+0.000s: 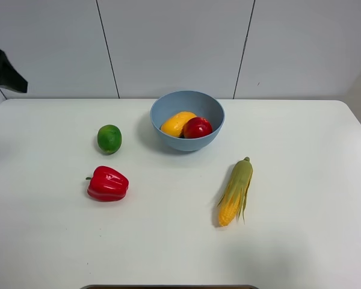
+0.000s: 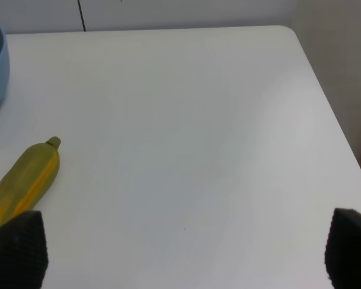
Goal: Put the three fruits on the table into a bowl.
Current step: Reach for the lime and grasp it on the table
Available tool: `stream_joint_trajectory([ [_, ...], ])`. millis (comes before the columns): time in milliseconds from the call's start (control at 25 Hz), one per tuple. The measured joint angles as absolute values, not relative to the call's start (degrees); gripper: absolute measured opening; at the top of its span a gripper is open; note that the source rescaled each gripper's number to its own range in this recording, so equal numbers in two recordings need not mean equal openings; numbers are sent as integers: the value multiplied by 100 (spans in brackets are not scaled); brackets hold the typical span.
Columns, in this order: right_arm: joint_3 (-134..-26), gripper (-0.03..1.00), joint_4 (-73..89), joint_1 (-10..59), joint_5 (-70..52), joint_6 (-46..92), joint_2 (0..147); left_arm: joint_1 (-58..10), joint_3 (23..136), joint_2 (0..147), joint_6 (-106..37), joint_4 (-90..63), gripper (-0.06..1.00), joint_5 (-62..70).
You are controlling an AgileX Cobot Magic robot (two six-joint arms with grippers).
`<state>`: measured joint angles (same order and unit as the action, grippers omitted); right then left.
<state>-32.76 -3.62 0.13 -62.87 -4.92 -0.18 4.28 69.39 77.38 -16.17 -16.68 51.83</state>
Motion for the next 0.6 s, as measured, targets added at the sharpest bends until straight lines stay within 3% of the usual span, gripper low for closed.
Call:
stream_joint_trajectory([
  [600,-3276,100,-362,13,-6287,-492,-18,-1082,8472,10723,-466,-1371,97,4825],
])
